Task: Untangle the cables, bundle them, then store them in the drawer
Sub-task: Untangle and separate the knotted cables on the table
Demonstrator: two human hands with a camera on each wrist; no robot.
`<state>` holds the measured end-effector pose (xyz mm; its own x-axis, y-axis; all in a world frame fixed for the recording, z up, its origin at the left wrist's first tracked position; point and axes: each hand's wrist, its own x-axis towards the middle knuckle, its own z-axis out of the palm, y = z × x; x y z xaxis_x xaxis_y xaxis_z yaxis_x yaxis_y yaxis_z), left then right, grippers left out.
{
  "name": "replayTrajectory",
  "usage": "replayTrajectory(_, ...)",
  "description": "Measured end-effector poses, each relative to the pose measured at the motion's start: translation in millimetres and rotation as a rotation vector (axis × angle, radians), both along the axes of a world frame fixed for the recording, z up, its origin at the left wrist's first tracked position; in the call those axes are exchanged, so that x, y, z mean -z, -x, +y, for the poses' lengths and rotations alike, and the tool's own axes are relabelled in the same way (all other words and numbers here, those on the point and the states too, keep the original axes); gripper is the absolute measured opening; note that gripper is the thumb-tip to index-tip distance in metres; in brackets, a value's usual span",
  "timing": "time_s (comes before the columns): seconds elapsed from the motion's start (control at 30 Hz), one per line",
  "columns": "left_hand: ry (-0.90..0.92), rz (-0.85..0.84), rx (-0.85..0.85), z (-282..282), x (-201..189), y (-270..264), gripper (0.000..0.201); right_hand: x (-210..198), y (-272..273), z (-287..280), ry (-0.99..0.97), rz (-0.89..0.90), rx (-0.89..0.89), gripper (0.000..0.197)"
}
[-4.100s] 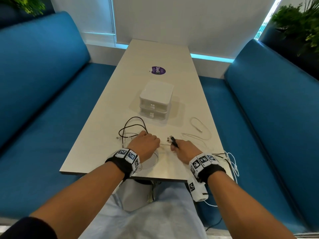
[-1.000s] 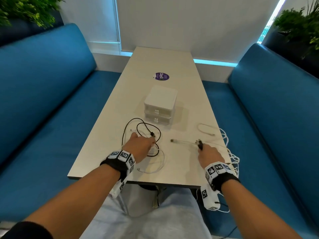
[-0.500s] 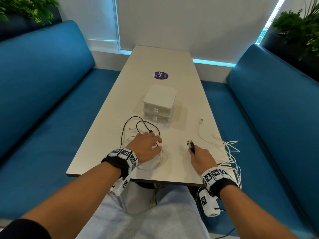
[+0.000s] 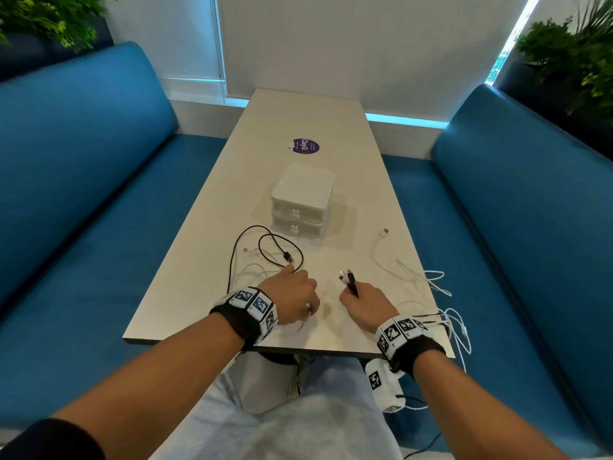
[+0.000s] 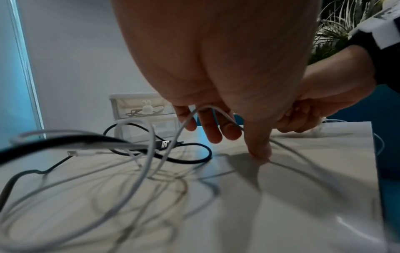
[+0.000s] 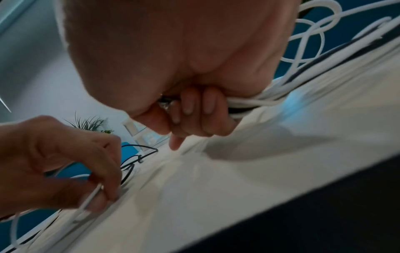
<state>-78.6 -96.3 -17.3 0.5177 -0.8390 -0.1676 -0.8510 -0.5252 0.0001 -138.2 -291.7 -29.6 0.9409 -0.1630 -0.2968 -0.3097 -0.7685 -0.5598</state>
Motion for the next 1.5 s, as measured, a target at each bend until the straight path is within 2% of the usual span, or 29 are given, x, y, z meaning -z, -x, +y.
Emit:
replayTrajectory(0.1, 0.011, -0.047, -0.045, 4.5, 1.6, -2.5, 0.026, 2.8, -0.2, 2.1, -0.054, 0.050, -0.035, 0.029)
replayTrajectory(0.2, 0.024, -0.123, -0.187, 11.6, 3.0, -3.4, 0.035, 6.0, -0.4, 2.6, -0.131, 0.033, -0.024, 0.031)
replayTrajectory(0.3, 0.003, -0.145, -0.305, 15.3, 4.8, -4.9, 0.032, 6.1, 1.2, 4.5, -0.238, 0.004, 0.059, 0.029)
replayTrajectory(0.37, 0.014, -0.113, -0.338, 16.2, 5.8, -3.2, 0.027, 6.4, -1.2, 5.2, -0.214, -0.049, 0.084, 0.029)
replayTrajectory(0.47, 0.058, -0.052, -0.348, 10.9, 5.0, 2.2, 0.020, 4.2, -5.7, 6.3, -0.158, -0.129, 0.088, 0.029)
replayTrajectory(0.67, 0.067, -0.012, -0.290, -5.4, 2.5, 14.5, 0.029, 0.3, -14.0, 16.1, -0.348, -0.178, 0.130, 0.023)
replayTrajectory(0.77, 0.094, -0.024, -0.240, -11.0, 4.8, 21.2, 0.030, 6.1, -19.8, 21.4, -0.488, -0.143, 0.141, 0.021)
replayTrajectory(0.87, 0.098, -0.026, -0.232, -10.7, 12.2, 23.0, 0.027, 14.9, -19.4, 22.6, -0.541, -0.108, 0.095, 0.022)
replayTrajectory(1.03, 0.060, -0.057, -0.202, -9.0, 15.1, 21.4, 0.019, 14.2, -13.5, 23.9, -0.455, -0.155, 0.030, 0.031)
replayTrajectory(1.2, 0.025, -0.069, -0.200, -3.9, 14.3, 17.5, 0.018, 4.5, -15.9, 29.0, -0.140, -0.157, -0.113, 0.028)
replayTrajectory(1.27, 0.038, -0.055, -0.215, 3.9, 10.5, 14.4, 0.015, 2.7, -16.1, 23.8, -0.062, -0.158, -0.044, 0.032)
replayTrajectory(1.3, 0.039, -0.036, -0.235, 9.3, 8.3, 13.0, 0.013, 2.1, -16.0, 18.5, -0.068, -0.153, 0.027, 0.035)
replayTrajectory(1.4, -0.006, 0.027, -0.320, 24.0, 3.6, 11.7, 0.026, -1.7, -12.5, 2.9, -0.108, -0.129, 0.168, 0.043)
replayTrajectory(1.5, -0.049, 0.019, -0.273, 23.2, 8.2, 13.4, 0.022, -4.0, -10.0, 3.9, -0.175, -0.147, 0.124, 0.041)
